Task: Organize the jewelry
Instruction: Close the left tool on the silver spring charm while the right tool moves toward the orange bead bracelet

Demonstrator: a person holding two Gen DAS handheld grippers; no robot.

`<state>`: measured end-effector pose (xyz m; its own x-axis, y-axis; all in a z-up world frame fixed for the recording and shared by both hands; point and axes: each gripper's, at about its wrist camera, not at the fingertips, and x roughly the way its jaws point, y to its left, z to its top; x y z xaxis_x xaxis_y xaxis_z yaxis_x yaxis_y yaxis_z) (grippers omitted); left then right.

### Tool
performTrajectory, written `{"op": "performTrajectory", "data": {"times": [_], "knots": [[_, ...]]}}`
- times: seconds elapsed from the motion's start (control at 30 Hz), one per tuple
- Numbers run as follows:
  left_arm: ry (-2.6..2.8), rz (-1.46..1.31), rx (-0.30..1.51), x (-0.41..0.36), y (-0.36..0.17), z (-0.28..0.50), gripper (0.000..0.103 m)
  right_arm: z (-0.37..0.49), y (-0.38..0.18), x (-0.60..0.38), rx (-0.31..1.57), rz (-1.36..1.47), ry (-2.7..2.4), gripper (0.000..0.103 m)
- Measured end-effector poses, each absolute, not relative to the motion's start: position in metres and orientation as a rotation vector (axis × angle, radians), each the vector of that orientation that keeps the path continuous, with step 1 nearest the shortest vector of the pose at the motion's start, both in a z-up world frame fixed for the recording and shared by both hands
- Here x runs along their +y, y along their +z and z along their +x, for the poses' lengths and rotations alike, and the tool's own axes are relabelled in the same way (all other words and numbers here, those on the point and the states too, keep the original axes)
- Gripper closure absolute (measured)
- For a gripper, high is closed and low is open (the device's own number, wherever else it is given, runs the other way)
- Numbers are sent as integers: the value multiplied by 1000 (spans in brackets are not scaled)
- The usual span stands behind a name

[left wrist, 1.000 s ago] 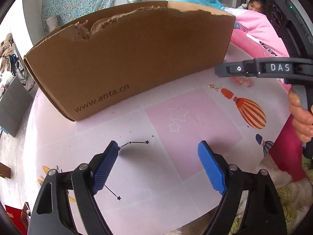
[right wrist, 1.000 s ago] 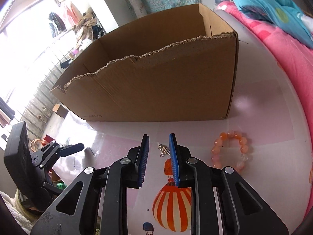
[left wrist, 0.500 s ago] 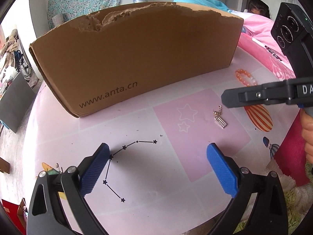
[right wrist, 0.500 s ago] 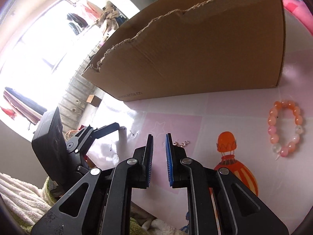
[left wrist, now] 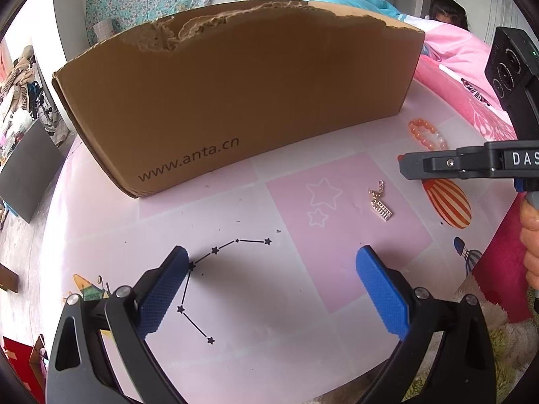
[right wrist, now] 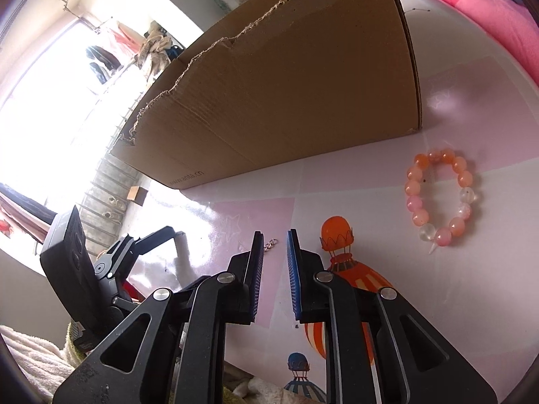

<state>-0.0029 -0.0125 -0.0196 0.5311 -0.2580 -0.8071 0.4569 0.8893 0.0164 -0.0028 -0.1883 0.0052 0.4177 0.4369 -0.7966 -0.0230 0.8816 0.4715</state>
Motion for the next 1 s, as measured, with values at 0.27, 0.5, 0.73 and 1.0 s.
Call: {"op": "performTrajectory", "data": {"times": [0.27, 0.5, 0.73, 1.0], "knots": [[-455, 248, 901, -17, -15, -4, 4, -14, 13, -202, 1073, 335, 222, 85], [-637, 236, 812, -43, -3, -16, 25, -24, 15, -215, 1042, 334, 198, 85], [-705, 288, 836, -66, -13, -17, 62, -28, 15, -225, 1030, 336, 184, 85], [-678, 345, 796, -76, -17, -16, 85, -32, 16, -225, 1023, 341, 165, 85]]}}
